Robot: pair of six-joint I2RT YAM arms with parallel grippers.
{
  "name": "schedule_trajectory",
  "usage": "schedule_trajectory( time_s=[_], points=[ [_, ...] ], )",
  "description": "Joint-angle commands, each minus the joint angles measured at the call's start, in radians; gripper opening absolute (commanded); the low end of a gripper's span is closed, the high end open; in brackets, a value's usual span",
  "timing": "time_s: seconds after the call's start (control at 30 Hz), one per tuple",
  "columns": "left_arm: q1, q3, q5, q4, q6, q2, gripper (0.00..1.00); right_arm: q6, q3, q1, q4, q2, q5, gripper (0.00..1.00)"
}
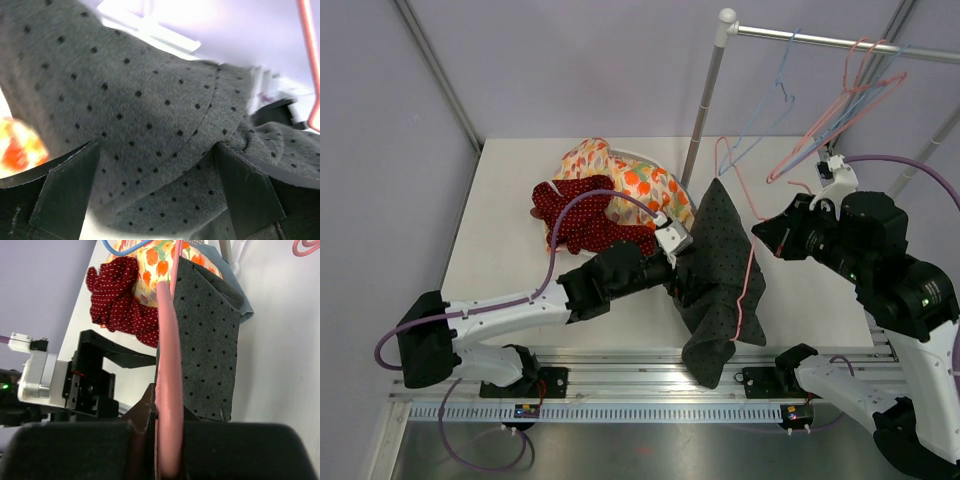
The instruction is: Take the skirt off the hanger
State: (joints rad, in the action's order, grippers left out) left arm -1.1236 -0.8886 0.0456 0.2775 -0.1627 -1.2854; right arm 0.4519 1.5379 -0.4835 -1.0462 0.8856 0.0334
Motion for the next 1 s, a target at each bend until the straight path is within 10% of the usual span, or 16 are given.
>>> schedule_trajectory(
  time_s=[0.0, 0.13, 0.27, 0.63, 0.97],
  points=[
    [0.008, 0.023, 0.114, 0.213, -0.047, -0.02, 0.95, 0.037, 0.076, -0.006, 0.058, -0.019, 0.086, 0.0],
    [0.024, 0.068, 0.151, 0.298, -0.1, -0.052, 0.63, 0.045, 0.11, -0.004, 0.064, -0.016, 0.112, 0.0],
    [0.059, 0.065, 0.224, 0.345, -0.132, -0.063, 0.0, 0.047, 0.116, -0.004, 0.055, -0.033, 0.108, 0.0],
    [0.062, -0.142, 0.076, -0.11, -0.058, 0.226, 0.0, 0.028, -0.016, -0.004, 0.057, -0.082, -0.01, 0.0],
    [-0.01, -0.392, -0.424, -0.662, 0.101, 0.54, 0.0, 0.025, -0.081, -0.004, 0.095, -0.108, 0.005, 0.0]
  ],
)
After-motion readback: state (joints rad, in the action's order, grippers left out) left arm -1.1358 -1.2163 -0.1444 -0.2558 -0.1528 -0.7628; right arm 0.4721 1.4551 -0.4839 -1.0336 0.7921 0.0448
